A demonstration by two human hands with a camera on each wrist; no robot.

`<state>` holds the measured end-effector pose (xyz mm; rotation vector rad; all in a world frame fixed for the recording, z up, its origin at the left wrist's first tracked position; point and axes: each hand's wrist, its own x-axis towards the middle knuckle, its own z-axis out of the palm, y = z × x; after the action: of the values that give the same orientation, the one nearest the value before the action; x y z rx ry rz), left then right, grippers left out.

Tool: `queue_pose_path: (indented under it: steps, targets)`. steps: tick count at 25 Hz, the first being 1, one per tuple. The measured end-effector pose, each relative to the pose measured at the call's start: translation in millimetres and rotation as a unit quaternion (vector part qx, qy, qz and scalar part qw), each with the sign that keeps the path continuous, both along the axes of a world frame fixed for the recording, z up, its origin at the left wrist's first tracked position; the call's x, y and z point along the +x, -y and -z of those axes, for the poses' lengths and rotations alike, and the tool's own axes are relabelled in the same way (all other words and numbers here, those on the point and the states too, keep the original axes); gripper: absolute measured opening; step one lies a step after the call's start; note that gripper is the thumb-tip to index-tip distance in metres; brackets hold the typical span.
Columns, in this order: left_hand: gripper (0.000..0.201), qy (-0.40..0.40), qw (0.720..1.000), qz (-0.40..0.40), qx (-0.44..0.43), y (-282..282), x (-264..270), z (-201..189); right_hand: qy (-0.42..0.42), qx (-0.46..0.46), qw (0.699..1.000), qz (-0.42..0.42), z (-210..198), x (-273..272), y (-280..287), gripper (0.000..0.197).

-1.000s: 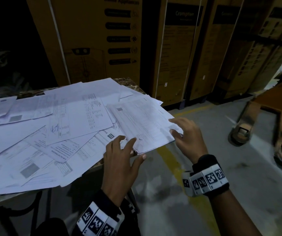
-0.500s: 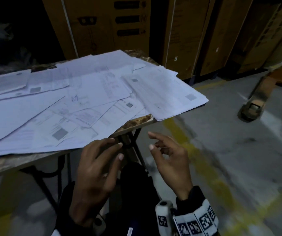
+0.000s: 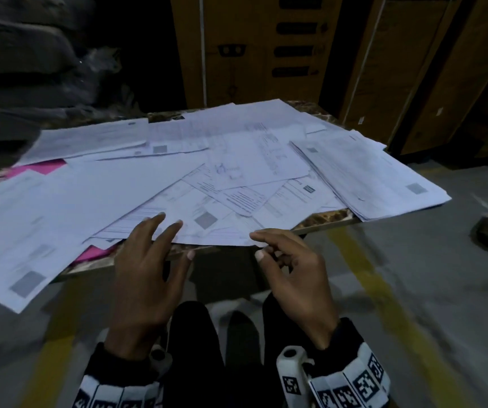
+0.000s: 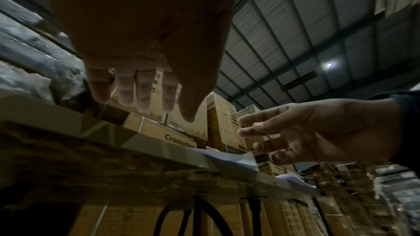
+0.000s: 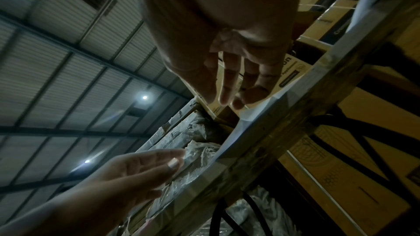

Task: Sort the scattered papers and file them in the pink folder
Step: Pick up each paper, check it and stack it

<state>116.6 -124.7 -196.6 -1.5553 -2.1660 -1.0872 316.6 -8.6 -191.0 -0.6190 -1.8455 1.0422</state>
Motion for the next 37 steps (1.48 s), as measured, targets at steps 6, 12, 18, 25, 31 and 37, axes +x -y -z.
queue_pose_path:
  steps: [6,12,18,25,31,37]
  targets:
    - [0.047,-0.023,0.996,-0.076,0.027,23.5,-39.1,7.6,0.031,0.096,0.995,-0.007,-13.8,-38.2,-0.2,0.026]
    - [0.025,-0.015,0.979,-0.199,0.045,57.9,-68.5,10.6,0.063,0.142,0.987,-0.043,-1.6,-78.7,10.8,0.030]
    - [0.031,0.066,0.989,-0.134,-0.019,48.2,-102.4,4.8,0.061,0.157,0.983,-0.077,-5.6,-119.4,16.2,0.031]
    - [0.017,0.048,0.991,-0.123,0.010,40.7,-102.4,7.5,0.056,0.102,0.989,-0.090,8.9,-121.3,2.1,0.023]
    - [0.031,0.009,0.996,-0.055,0.063,35.6,-86.9,13.5,-0.011,-0.029,0.989,-0.143,2.4,-116.7,-1.7,0.022]
    - [0.007,-0.088,0.995,0.003,0.038,43.5,-81.5,16.3,0.019,-0.027,0.981,-0.192,-5.3,-110.7,-4.7,0.016]
